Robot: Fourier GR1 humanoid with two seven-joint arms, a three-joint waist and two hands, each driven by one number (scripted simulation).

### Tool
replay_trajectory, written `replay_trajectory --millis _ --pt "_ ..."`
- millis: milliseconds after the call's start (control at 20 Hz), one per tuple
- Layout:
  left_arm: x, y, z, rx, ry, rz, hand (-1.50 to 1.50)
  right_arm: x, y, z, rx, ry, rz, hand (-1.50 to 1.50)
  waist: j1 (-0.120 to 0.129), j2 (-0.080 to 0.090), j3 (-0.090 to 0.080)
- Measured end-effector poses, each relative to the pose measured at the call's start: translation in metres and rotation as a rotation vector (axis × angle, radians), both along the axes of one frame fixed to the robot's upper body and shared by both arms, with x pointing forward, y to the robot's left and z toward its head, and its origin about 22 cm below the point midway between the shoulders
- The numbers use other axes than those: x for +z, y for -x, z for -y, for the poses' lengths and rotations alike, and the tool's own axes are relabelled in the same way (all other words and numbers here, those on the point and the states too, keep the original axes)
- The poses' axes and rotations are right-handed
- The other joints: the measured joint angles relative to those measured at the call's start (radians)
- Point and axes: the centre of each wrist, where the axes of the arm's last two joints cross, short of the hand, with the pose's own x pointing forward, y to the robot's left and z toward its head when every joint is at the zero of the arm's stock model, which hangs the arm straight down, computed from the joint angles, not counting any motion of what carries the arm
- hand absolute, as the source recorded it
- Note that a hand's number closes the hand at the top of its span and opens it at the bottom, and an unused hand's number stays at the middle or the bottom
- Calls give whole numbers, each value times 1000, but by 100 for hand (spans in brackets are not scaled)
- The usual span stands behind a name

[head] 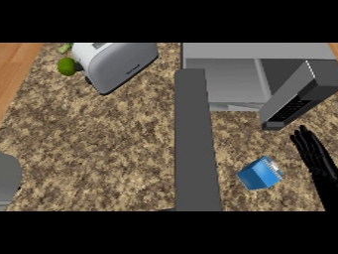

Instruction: Pick up the milk, place it into the microwave and close the microwave

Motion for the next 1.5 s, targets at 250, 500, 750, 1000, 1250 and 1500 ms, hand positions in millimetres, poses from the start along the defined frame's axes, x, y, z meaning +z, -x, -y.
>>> replay_trajectory --millis 250,500,750,1000,1250,1500 --pt "-6 10 -4 -7 16 -1 -150 -43 -7 16 -26 35 -45 -150 3 0 0" --pt "-2 14 -11 5 5 -8 -150 -77 -6 22 -23 67 -65 -150 0 0 0" --pt "-4 21 -14 4 16 -8 -150 -114 -12 27 -24 121 -68 -150 3 1 1" --pt "-5 26 -13 -2 30 -20 -150 -143 -22 34 -7 133 -72 -150 6 2 1" --pt "-7 30 -19 -6 22 -5 -150 -160 -34 34 -2 117 -95 -150 8 3 1" --pt "-5 31 -21 -12 18 -1 -150 -170 -41 28 -2 80 -127 -150 8 3 2"
